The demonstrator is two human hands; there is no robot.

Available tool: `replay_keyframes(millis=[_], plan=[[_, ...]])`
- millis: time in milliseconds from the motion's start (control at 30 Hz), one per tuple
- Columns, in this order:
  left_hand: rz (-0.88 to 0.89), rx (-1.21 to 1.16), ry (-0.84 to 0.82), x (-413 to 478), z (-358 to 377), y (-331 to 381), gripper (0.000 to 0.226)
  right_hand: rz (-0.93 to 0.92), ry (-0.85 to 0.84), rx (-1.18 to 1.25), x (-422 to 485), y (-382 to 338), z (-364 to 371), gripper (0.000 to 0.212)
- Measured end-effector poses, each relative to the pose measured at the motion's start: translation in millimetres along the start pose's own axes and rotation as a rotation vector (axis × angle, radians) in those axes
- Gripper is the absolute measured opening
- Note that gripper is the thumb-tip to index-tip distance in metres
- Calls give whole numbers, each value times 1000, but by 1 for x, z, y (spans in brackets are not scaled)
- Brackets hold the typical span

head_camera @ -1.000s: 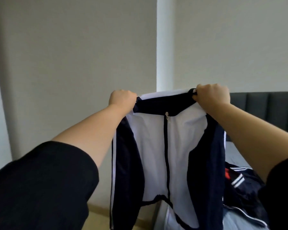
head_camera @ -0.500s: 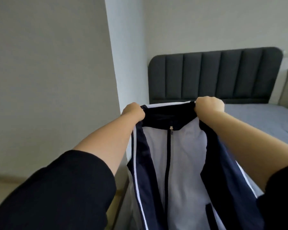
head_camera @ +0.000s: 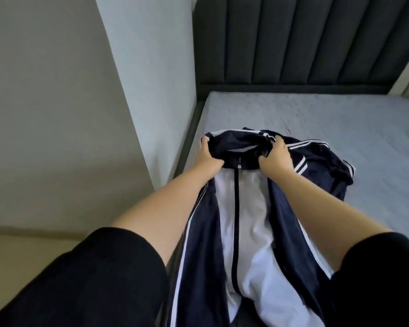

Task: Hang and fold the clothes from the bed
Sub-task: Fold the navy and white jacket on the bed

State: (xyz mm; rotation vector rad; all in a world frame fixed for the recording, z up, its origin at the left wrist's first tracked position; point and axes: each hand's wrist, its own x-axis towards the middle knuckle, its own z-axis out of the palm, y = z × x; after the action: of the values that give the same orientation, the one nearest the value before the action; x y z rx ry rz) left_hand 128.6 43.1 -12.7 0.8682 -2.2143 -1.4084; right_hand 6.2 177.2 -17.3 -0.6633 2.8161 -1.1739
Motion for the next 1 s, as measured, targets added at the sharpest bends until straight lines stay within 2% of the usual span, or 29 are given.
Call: replay_keyframes(millis=[100, 267, 367, 467, 533, 600, 667, 733, 833, 867, 933, 1000], plan=[[15, 202, -144, -16, 22, -47, 67, 15, -104, -84, -27, 28, 48, 63], [-240, 690, -411, -54, 50, -127, 73, 108, -388, -271, -91, 72, 114, 57], [-201, 814, -449, -78, 54, -166, 75, 246, -505, -252, -141, 95, 152, 50], [-103, 803, -310, -99, 56, -195, 79, 233, -508, -275, -172, 112, 184, 60], [-113, 806, -172, -112, 60, -209, 71, 232, -552, -352, -173, 116, 195, 65], [-283, 720, -98, -121, 56, -220, 47, 258, -596, -386, -166, 118, 203, 65], [-427, 666, -135, -125, 47, -233, 28, 318, -619, -384, -160, 119, 208, 67], [-502, 547, -132, -121, 32, -245, 24, 352, -634, -411, -158, 118, 209, 68], [-655, 125, 57, -109, 5, -254, 26, 359, -631, -418, -158, 117, 208, 70], [-688, 63, 82, -106, -4, -253, 28, 356, -628, -416, -157, 116, 207, 70], [-732, 91, -53, -106, -13, -246, 44, 345, -621, -422, -157, 117, 206, 72], [-736, 215, -333, -114, -9, -237, 58, 336, -618, -417, -157, 116, 205, 73]])
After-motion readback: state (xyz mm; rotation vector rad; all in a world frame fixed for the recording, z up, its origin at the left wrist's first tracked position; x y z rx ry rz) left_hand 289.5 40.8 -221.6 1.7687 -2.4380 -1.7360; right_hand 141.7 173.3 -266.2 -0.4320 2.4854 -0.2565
